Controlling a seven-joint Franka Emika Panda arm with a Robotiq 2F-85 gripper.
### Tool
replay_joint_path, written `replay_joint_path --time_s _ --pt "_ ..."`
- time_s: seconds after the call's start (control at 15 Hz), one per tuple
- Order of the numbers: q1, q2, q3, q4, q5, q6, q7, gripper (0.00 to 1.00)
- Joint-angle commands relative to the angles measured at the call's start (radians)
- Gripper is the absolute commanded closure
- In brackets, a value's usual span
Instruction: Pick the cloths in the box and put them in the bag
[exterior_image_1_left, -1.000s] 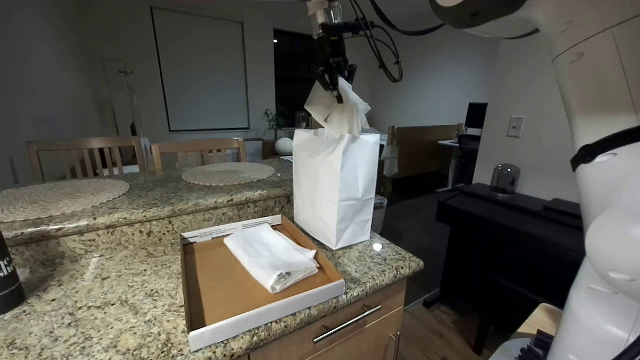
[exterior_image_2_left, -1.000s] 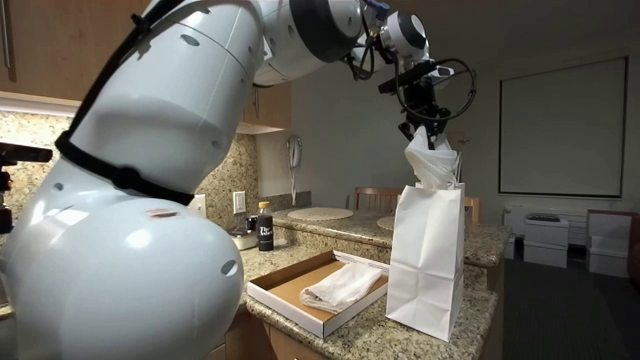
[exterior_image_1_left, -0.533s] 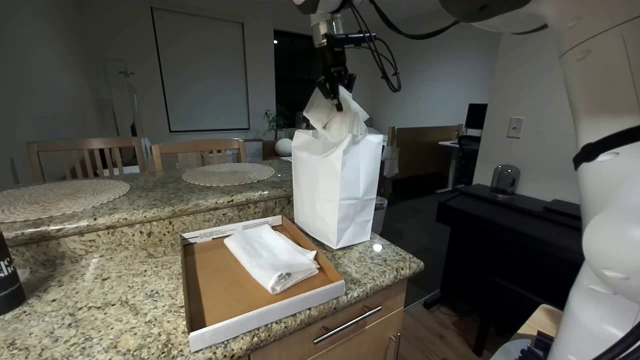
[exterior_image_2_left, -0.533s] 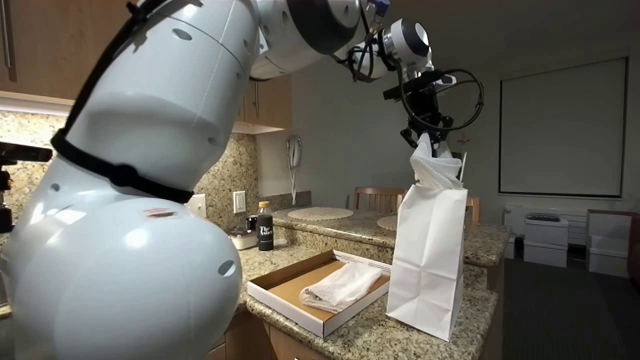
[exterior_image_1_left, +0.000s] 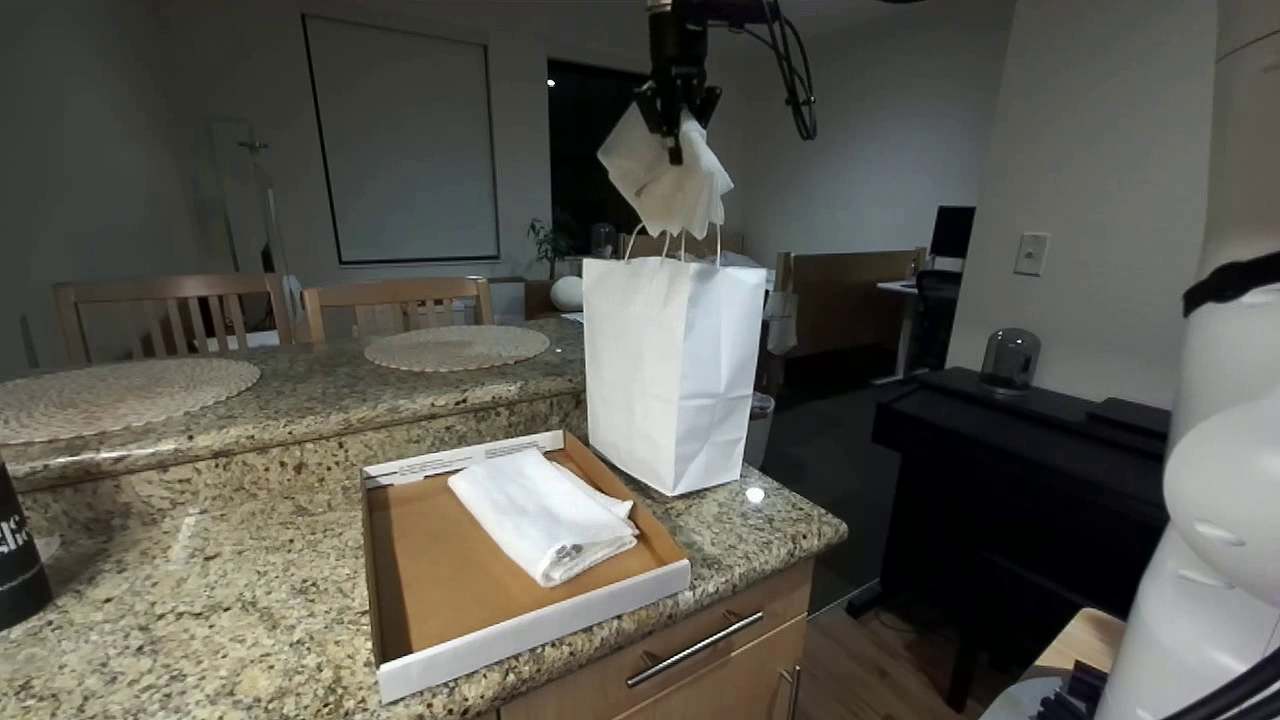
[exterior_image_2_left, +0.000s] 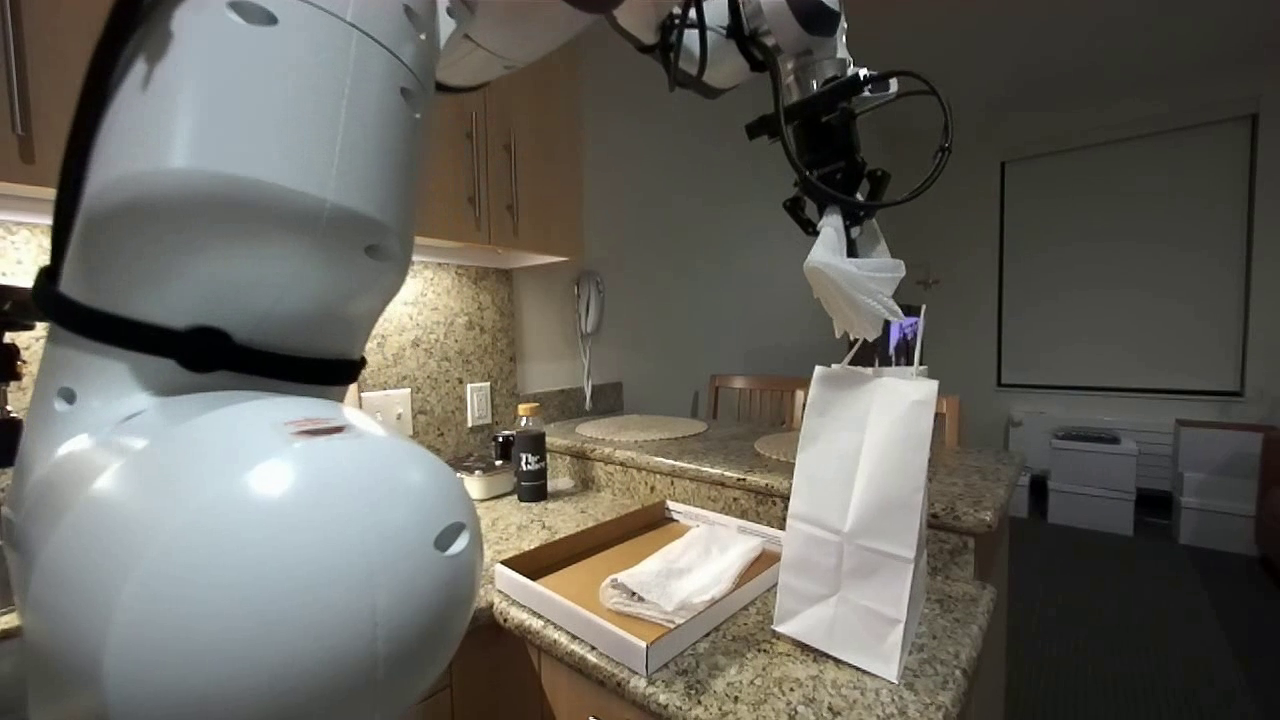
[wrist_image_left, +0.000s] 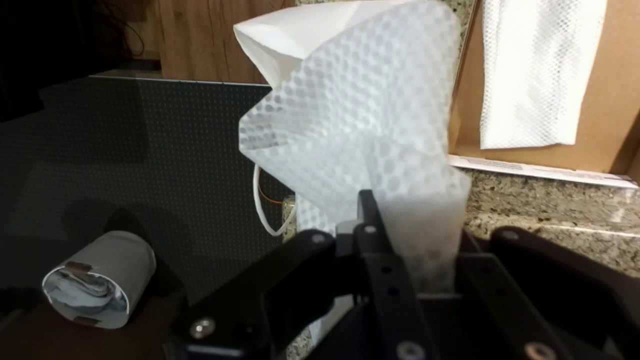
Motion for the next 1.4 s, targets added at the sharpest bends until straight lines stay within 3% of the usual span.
replay_joint_path --time_s 0.0,0.33,0.87,1.33 --pt "-0.037 -0.108 -0.012 -0.112 0.108 0.082 -0.029 0.92" --pt "-0.059 -0.158 -0.044 -0.151 0.205 0.113 -0.031 0.92" --pt "-0.036 -0.061 -0.044 -0.114 0.171 0.073 0.005 0.92" --pt "-0.019 -0.012 -0.04 -0.127 0.16 0.107 0.057 0.91"
